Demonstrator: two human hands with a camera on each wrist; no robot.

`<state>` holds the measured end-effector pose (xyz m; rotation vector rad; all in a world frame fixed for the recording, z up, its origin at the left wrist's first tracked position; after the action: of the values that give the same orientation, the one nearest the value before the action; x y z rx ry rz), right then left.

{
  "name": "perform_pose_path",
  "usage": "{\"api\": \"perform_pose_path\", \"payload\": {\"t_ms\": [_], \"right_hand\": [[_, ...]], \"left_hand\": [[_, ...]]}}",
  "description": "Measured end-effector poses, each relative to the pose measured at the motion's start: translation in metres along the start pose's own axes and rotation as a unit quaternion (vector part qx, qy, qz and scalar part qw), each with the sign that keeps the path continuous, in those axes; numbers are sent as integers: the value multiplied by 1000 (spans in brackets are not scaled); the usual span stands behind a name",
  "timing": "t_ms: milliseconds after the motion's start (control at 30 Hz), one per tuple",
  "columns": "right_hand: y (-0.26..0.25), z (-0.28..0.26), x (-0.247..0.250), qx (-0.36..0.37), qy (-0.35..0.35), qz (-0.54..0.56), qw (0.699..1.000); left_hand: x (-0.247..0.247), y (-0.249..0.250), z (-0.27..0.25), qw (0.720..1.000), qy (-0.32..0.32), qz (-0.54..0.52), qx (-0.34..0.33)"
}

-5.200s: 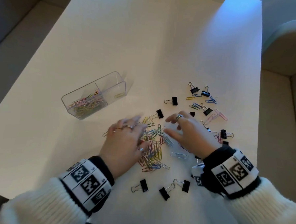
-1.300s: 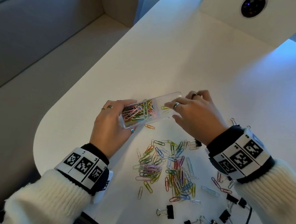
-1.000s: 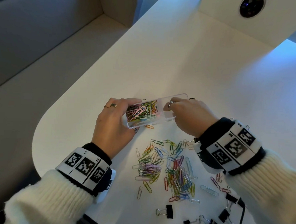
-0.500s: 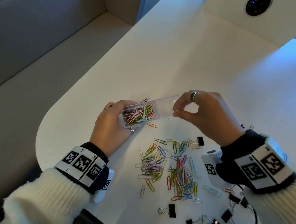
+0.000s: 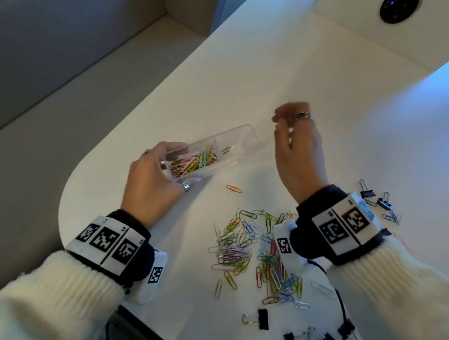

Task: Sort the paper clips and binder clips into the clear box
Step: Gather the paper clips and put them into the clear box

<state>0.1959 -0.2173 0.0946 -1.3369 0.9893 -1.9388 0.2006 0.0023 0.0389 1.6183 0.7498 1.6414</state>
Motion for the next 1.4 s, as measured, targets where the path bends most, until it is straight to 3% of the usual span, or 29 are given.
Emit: {"api": "perform_pose_path", "payload": {"t_ms": [33,100,133,200,367,600,800,867,967,1000,1033,1067,1133,1200,1233,1300,1400], "right_hand": [[17,1,-15,-55,-73,-55,994],[47,-11,-57,-110,-276,-192,935],[55,-20,-76,-97,-358,-238,897],[59,-33,-102,-50,-446,-297,843],[53,-40,-110,-2,-496,-375,783],[67,-99,-82,63,-544,-429,719],[72,-132,-54,62,-551,-412,723],[69,-136,-42,16,-543,-350,763],[60,-126,-11,-31,-423,-244,872],[60,-125,2,-45,-384,-225,894],[60,-128,12,-62,-364,-219,903],[62,-134,19,-79,-367,-226,899],[70,-156,21,-114,-424,-268,857],[77,-178,16,-118,-475,-318,812],[80,-186,12,-115,-488,-335,798],[85,-193,3,-102,-494,-356,786],[89,-182,-1,-117,-454,-351,810]], "left_hand": [[6,-5,2,1000,13,-1,11],[17,-16,6,998,40,-6,38],[22,-22,9,997,51,-8,50],[28,-29,14,996,62,-8,67],[22,-36,25,996,54,-9,72],[-12,-32,30,997,17,-9,70],[-27,-21,27,998,-15,30,55],[-17,-5,19,995,-12,97,8],[-1,36,-15,978,24,151,-144],[-7,43,-31,970,-10,167,-179],[-20,43,-45,961,-84,184,-188],[-37,39,-59,946,-184,208,-169],[-69,21,-90,876,-372,286,-115],[-92,8,-111,809,-454,353,-119],[-101,6,-116,797,-464,365,-130],[-117,7,-118,799,-463,356,-140],[-133,14,-111,832,-451,299,-126]]}}
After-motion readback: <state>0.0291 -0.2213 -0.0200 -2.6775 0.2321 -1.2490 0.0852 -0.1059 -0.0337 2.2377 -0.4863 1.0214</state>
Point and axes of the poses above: each hand's wrist, its own z-axis towards the middle knuckle, its own x-axis out of the back of the hand, y = z × x, the point moved 8 cm from there along z, towards the middle knuckle, and after that the axes turned 5 degrees about z, right-handed, at the moved point
